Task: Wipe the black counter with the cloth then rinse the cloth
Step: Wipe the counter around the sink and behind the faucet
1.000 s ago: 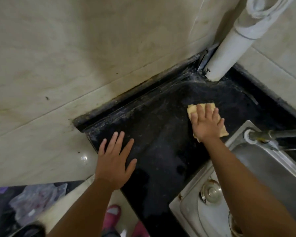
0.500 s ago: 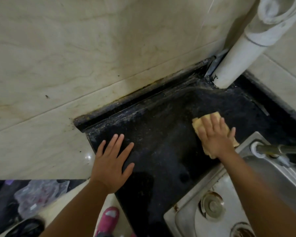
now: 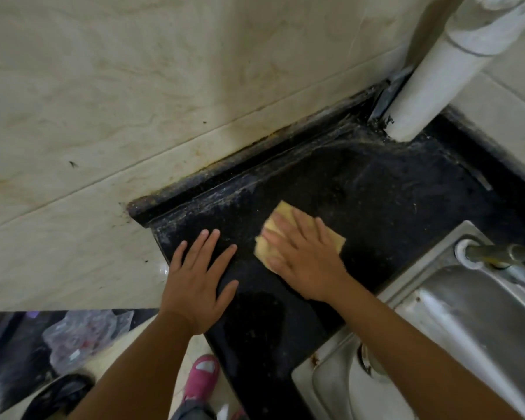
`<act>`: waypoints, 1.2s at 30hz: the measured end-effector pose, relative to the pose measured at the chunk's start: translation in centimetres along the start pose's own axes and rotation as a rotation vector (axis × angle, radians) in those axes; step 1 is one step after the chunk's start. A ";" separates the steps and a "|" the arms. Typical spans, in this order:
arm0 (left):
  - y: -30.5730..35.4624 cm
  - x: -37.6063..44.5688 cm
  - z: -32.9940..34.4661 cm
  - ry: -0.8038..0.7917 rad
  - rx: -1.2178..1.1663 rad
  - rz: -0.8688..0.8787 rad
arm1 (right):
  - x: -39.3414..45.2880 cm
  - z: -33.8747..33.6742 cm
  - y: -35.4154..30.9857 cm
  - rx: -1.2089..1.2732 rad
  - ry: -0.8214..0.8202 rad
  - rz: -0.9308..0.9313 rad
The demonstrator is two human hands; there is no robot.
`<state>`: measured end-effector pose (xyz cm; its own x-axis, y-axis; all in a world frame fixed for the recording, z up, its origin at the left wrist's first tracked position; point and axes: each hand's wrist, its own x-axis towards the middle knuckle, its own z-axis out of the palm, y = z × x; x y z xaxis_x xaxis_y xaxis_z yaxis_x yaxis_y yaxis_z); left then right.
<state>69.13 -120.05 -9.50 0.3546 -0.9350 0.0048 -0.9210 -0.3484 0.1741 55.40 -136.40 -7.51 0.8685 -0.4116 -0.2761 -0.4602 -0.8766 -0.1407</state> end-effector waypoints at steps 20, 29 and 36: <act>0.2 0.1 -0.5 -0.017 0.006 0.015 | -3.4 2.1 1.4 0.022 0.103 0.183; 0.3 0.2 -0.9 -0.033 -0.007 -0.005 | -2.6 -3.7 14.9 0.226 0.080 0.884; 0.5 0.2 -1.3 -0.109 -0.008 -0.013 | 1.5 -3.9 12.5 0.273 0.113 0.857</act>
<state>68.94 -120.29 -8.10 0.3464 -0.9322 -0.1049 -0.9150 -0.3604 0.1812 51.66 -148.97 -5.97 0.2143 -0.9304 -0.2973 -0.9724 -0.1746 -0.1545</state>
